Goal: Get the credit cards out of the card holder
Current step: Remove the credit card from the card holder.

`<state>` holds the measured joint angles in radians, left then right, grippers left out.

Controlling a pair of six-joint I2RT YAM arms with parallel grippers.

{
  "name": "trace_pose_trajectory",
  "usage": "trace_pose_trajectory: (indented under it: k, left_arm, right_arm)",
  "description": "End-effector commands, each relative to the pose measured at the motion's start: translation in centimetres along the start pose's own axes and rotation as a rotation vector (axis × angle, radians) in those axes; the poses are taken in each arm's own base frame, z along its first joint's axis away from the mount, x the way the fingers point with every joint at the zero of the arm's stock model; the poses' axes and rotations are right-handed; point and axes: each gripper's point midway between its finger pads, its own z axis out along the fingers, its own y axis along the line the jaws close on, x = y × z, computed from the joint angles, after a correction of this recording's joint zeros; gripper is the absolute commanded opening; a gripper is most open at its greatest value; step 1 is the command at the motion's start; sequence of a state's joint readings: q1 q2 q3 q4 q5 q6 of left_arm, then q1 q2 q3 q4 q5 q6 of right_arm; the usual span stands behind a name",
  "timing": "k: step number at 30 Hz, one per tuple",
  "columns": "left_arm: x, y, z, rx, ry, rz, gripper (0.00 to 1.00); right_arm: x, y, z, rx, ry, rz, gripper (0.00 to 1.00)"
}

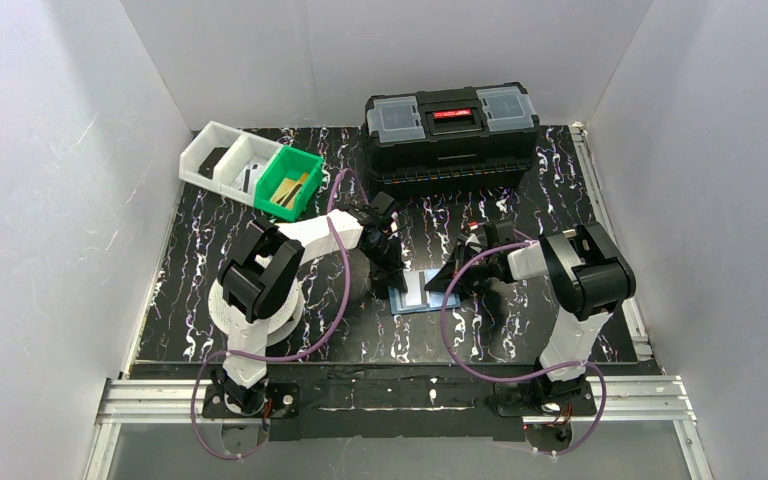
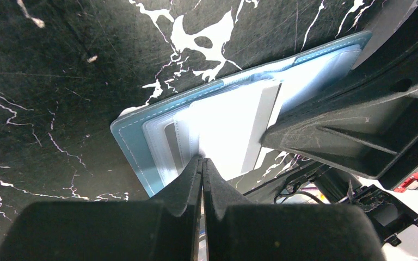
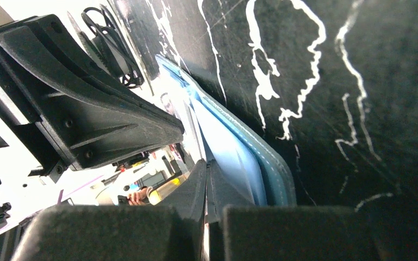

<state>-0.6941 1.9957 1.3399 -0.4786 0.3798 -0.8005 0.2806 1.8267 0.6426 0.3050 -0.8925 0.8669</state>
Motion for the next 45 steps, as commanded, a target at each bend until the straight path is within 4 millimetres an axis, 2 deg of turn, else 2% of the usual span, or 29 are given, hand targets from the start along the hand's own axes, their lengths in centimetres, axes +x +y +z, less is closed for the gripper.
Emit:
trace_pose_trajectory:
  k: [1,12,17,20,28,33,38,45]
  left_arm:
    - [0.7,6.5,2.5,-0.248,0.008,-0.015,0.0]
    - [0.8,6.9,2.6,-0.26,0.013,-0.015,0.0]
    - [0.8,6.8,2.8,-0.253,0.023,-0.012,0.0]
    - [0.8,6.7,2.9,-0.249,0.025,-0.011,0.0]
    - [0.8,6.6,2.9,-0.246,0.032,-0.007,0.0]
    - [1.0,6.8,2.9,-0.253,0.034,-0.008,0.0]
    - [1.0,7.2,2.8,-0.271,0.031,-0.008,0.0]
    - [1.1,7.4,2.7,-0.276,0.032,-0.009,0.0]
  right_arm:
    - [0.1,-1.2,-0.6,0.074,-0.038,0.042,0.01]
    - [-0.2,-1.8,-1.5,0.114,-0.069,0.024,0.02]
    - [-0.1,-1.2,-1.1,0.062,-0.027,0.025,0.35]
    - [-0.1,-1.0,-0.9,0.052,-0.013,0.029,0.39]
    - [-0.1,-1.0,0.2,0.068,0.018,0.035,0.3]
    - [-0.1,-1.6,0.3,0.099,0.007,0.049,0.16]
    - [-0.7,-2.8,-1.2,0.148,-0.068,0.051,0.02]
    - [-1.5,-2.9,-3.8,0.207,-0.154,0.006,0.01]
